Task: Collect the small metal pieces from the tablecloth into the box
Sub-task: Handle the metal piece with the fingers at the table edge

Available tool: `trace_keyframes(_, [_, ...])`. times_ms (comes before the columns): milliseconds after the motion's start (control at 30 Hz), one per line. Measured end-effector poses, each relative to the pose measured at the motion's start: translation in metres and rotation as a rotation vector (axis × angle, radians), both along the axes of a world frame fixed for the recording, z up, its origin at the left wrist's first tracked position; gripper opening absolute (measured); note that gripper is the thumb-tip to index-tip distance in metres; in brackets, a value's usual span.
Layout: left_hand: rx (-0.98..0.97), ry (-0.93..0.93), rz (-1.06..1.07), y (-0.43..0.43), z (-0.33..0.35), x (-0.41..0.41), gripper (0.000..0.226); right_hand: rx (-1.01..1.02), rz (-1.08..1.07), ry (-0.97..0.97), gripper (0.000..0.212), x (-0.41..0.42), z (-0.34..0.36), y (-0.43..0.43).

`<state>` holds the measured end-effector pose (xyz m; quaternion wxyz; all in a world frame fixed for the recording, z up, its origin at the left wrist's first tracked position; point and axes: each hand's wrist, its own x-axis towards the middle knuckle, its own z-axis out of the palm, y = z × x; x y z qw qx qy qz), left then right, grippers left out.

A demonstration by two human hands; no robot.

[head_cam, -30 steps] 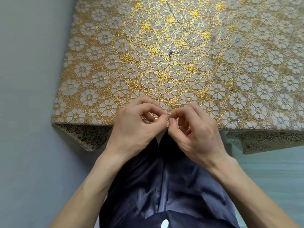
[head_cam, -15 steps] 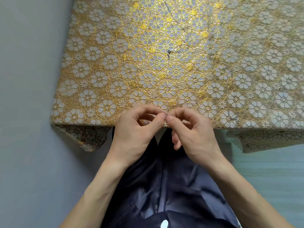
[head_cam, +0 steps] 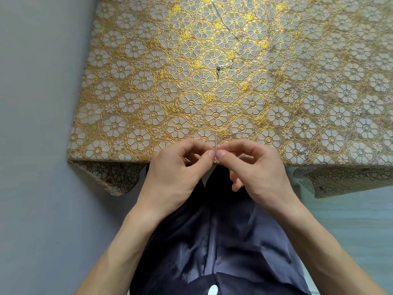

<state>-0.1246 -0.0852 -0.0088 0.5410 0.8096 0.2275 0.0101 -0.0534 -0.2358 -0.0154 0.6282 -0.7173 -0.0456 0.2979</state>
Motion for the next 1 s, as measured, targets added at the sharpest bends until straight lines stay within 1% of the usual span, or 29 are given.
trace_keyframes(67, [0.085,0.005,-0.016,-0.001,0.001,-0.001,0.006,-0.061,0.014,-0.088,0.010,0.002,-0.002,-0.002])
trace_keyframes(167, [0.208,0.007,-0.058,0.000,0.002,-0.002,0.003,-0.195,0.085,-0.324,0.002,0.004,-0.006,-0.005])
trace_keyframes(267, [0.335,0.031,-0.113,0.004,0.000,-0.003,0.016,-0.233,0.179,-0.518,0.003,0.007,-0.009,-0.006])
trace_keyframes(333, [0.372,0.049,-0.131,0.005,0.000,-0.002,0.021,-0.241,0.232,-0.606,0.003,0.010,-0.009,-0.005])
trace_keyframes(400, [0.413,0.049,-0.146,0.005,0.000,-0.002,0.021,-0.268,0.273,-0.681,0.004,0.012,-0.011,-0.005])
trace_keyframes(467, [0.455,0.047,-0.158,0.005,0.000,-0.002,0.022,-0.294,0.291,-0.716,0.007,0.012,-0.013,-0.003])
trace_keyframes(567, [0.444,0.061,-0.149,0.004,0.000,-0.001,0.023,-0.300,0.280,-0.708,0.010,0.014,-0.013,-0.003])
trace_keyframes(600, [0.436,0.069,-0.144,0.004,0.000,-0.001,0.023,-0.294,0.273,-0.676,0.010,0.013,-0.013,-0.003])
trace_keyframes(733, [0.332,0.089,-0.111,0.006,0.000,0.001,0.022,-0.229,0.259,-0.418,0.010,0.010,-0.013,-0.003])
trace_keyframes(833, [0.292,0.089,-0.103,0.006,0.001,0.001,0.020,-0.164,0.241,-0.319,0.007,0.007,-0.011,-0.003])
trace_keyframes(1000, [0.262,0.064,-0.112,0.007,0.003,0.001,0.018,-0.094,0.224,-0.173,0.011,0.007,-0.009,-0.001])
